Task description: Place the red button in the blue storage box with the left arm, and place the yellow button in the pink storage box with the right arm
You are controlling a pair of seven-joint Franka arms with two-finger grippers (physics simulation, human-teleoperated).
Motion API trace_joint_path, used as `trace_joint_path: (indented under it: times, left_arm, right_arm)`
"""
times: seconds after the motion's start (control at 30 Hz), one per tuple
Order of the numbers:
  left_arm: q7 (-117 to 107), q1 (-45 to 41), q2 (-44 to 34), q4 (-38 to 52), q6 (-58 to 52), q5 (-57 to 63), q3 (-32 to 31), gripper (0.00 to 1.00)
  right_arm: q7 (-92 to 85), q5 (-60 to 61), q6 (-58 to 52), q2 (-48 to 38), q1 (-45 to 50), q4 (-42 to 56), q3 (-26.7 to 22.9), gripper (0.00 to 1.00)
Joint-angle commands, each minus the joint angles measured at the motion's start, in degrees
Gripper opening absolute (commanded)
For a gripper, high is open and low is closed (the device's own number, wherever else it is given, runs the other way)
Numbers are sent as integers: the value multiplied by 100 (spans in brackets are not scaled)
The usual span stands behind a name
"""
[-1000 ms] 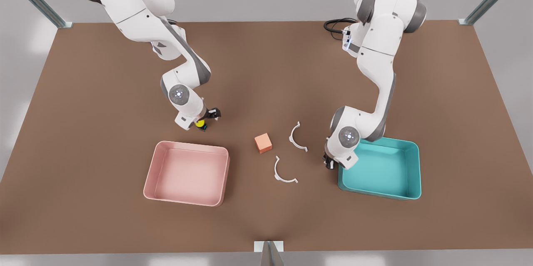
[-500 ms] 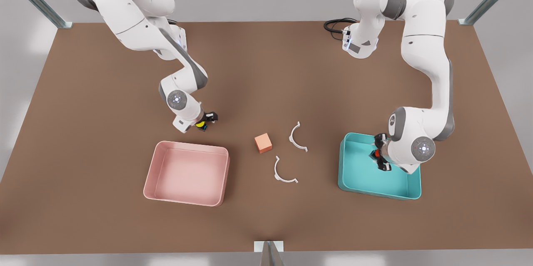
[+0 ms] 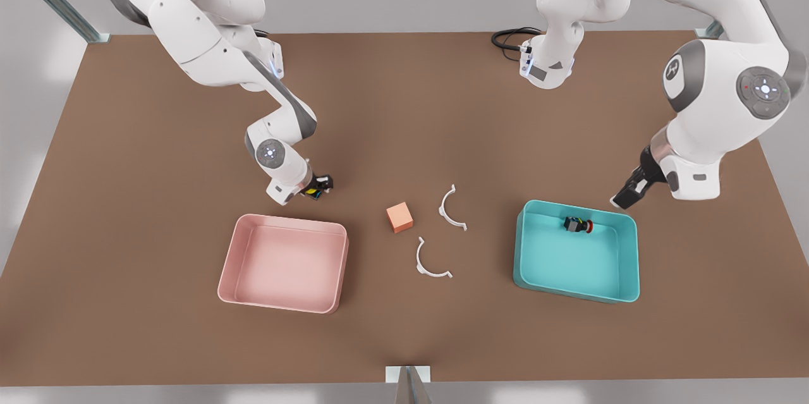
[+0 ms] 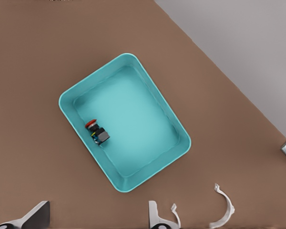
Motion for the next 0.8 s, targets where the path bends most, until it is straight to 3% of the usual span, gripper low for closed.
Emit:
trace_joint_path:
  times: [0.0,0.3,0.5,0.63,0.77]
  left_arm:
    - [4935,1,-4,3,-387,33,0,100]
    - [4900,-25,75,3,-405,24,0,100]
    - [4900,-122,75,3,-387,33,0,100]
    - [4918,-95,75,3,-387,33,0,100]
    - [4918,-95,75,3,-387,33,9,100]
  right_arm:
    - [58,-49,239,14,-1,2,-6,81]
    - [58,-216,239,40,-28,2,-15,53]
    - [58,-216,177,-276,-36,186,-15,51]
    - [49,-216,-1422,-566,-89,1346,38,52]
    - [58,-225,-1431,-689,-28,1426,29,52]
